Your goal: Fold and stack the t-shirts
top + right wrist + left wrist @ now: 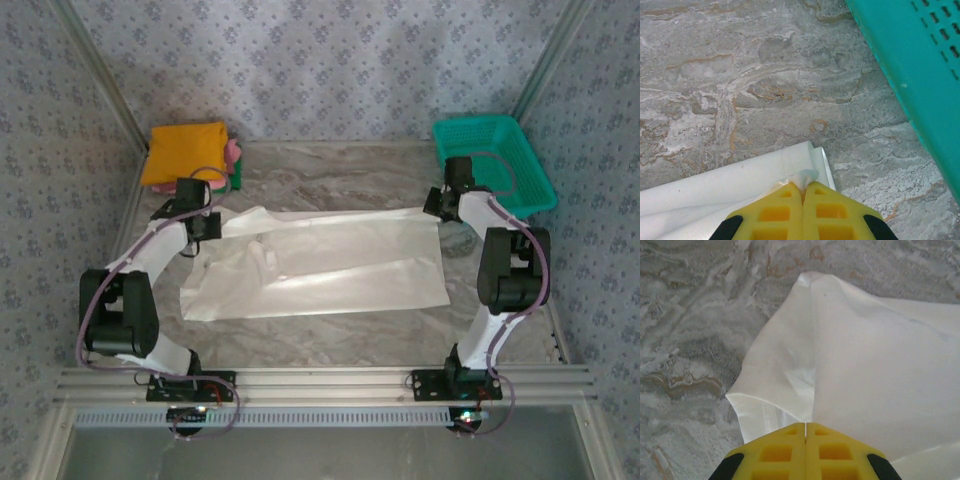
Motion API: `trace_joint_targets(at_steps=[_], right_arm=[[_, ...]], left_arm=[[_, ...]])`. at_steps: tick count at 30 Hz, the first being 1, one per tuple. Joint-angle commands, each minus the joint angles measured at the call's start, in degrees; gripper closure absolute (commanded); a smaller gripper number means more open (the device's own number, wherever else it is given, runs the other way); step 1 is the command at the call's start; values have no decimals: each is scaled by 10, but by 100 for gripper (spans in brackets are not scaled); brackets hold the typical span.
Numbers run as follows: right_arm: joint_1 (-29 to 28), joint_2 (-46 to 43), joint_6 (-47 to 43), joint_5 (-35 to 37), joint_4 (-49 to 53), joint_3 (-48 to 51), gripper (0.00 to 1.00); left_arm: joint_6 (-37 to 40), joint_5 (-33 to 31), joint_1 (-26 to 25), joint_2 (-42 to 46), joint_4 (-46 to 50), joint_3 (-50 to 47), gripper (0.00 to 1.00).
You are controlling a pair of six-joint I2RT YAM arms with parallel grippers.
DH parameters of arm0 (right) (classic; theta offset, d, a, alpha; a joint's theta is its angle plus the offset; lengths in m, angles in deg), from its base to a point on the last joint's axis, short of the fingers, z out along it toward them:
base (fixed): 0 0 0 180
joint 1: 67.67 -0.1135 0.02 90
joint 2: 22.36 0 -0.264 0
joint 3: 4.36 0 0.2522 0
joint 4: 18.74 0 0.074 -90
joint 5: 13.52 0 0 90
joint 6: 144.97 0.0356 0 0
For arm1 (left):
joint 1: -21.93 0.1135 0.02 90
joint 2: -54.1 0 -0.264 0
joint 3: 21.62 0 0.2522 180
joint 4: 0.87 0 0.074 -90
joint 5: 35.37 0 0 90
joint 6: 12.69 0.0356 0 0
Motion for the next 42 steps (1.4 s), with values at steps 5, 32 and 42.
trace_joint_targets(at_steps=[5,32,42], right_arm=[[9,-24,21,30,11,8,100],[5,-54,40,40,36,22,100],[5,-64,50,43,48,52,96]], left_arm=[[-15,-22,-4,28,13,-5,100],[-39,-28,-6,58,29,-30,100],[-49,-33,-7,58,23,-42,100]])
